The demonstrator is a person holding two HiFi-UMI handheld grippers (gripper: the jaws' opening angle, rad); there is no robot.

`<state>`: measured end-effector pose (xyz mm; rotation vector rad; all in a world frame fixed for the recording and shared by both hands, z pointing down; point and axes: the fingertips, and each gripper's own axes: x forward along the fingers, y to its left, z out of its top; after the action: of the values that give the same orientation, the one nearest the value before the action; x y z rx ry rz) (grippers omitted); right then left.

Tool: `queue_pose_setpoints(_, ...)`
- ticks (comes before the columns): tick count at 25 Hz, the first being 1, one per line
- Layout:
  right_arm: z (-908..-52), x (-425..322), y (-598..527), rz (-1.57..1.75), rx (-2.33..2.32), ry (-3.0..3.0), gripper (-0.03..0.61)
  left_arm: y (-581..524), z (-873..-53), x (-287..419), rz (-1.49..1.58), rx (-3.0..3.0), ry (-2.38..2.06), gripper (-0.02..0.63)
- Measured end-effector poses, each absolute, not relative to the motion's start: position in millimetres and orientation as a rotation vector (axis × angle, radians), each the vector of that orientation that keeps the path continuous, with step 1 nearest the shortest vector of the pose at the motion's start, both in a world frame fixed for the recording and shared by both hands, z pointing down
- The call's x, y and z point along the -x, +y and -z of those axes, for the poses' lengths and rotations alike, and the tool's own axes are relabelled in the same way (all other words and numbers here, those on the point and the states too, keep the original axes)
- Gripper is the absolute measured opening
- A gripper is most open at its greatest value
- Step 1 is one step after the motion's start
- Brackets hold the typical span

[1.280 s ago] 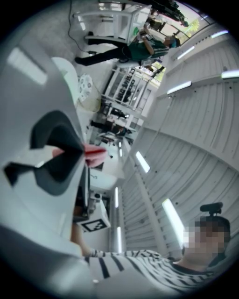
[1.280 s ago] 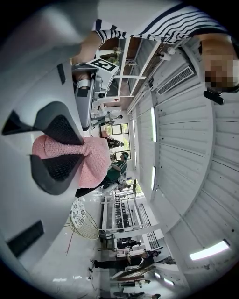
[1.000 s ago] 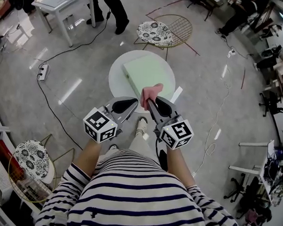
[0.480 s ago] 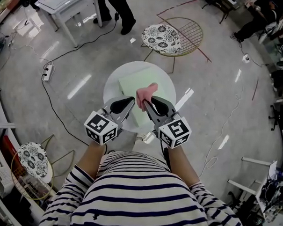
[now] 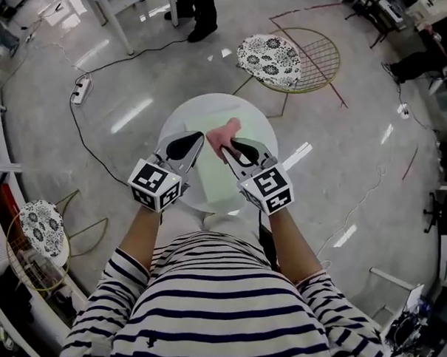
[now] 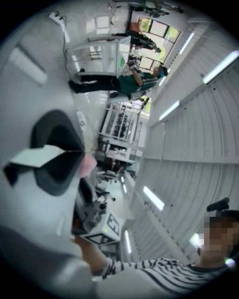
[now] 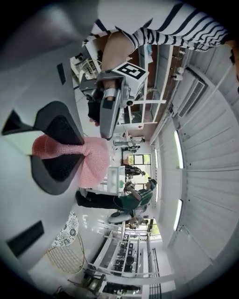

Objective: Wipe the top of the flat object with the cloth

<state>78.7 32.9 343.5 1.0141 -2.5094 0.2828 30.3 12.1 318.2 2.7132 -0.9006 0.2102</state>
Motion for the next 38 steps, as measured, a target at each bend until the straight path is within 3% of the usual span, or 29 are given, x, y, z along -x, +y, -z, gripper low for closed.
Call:
queue_pose_setpoints(12,-450,-41,-4,-0.431,-0.82,-2.3,0.054,-23,-354,20,-0.217,-2.624,-0.962,0.008)
queue_pose_setpoints(28,-566,-14,-48,-0.83,-0.982,-1.98,0.06,-47,-387,35,-0.243,-2.574,-0.901,0.008)
queue_pose_setpoints(34,-568,-18,-54,-0.846,-1.001,-2.011,0.181,-52,-399,39,-0.249,-2.556,-0.889,0.008)
queue_pose_setpoints(38,-544,-22,-58,-0.741,-0.947,-2.112,0.196,-57,-401,39,-0.243,-2.549,-0.888,0.008)
